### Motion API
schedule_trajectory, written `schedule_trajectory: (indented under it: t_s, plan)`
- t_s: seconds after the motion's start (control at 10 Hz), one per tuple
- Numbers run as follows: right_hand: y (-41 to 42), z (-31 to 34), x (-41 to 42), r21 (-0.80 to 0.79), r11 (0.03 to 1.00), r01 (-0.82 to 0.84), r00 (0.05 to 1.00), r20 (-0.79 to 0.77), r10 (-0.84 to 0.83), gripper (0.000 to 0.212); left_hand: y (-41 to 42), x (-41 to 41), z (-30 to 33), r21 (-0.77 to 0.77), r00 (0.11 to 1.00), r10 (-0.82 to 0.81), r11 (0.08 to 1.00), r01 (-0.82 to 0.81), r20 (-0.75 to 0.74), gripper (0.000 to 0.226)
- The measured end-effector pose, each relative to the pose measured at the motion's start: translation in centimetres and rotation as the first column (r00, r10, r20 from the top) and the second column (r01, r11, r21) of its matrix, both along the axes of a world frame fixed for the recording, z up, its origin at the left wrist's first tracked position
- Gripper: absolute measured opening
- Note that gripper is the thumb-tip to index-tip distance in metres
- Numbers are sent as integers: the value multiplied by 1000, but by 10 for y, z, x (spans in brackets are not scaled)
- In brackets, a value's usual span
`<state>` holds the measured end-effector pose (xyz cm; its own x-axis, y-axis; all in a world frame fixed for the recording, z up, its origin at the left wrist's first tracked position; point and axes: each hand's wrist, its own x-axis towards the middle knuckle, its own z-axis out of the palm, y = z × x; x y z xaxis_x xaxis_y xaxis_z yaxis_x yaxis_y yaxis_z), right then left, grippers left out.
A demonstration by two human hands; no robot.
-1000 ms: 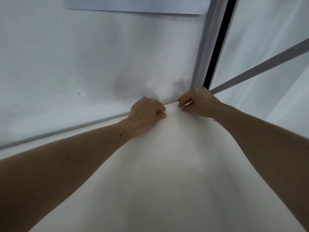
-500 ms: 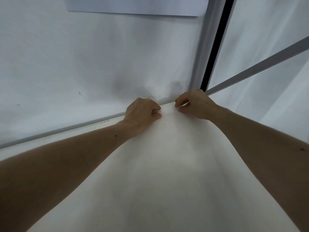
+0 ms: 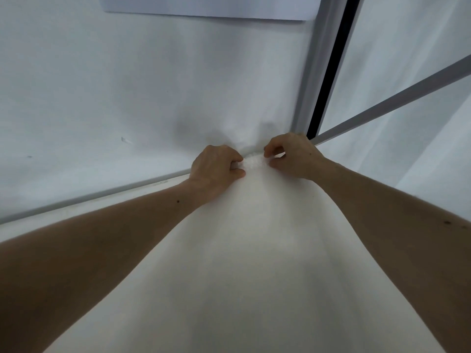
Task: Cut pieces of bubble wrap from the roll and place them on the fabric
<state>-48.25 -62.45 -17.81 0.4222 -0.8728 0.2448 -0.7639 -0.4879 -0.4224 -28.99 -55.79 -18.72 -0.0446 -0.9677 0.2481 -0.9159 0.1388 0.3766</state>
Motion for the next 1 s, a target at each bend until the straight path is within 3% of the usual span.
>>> schedule_trajectory:
  t_s: [0.2, 0.7, 1.0]
  plan:
    - [2, 2, -2, 22, 1000, 7, 1000, 13, -7, 16, 0, 2, 3, 38, 1000, 16, 999, -15, -18, 50]
    - [-2, 8, -9, 33, 999, 18, 999, -48, -16, 34, 6, -3, 12, 78, 1000, 17, 997, -17, 5, 56]
    - [16, 18, -14, 5, 998, 57, 975, -216, -54, 59, 20, 1, 28, 148, 992, 4, 989, -23, 130, 60]
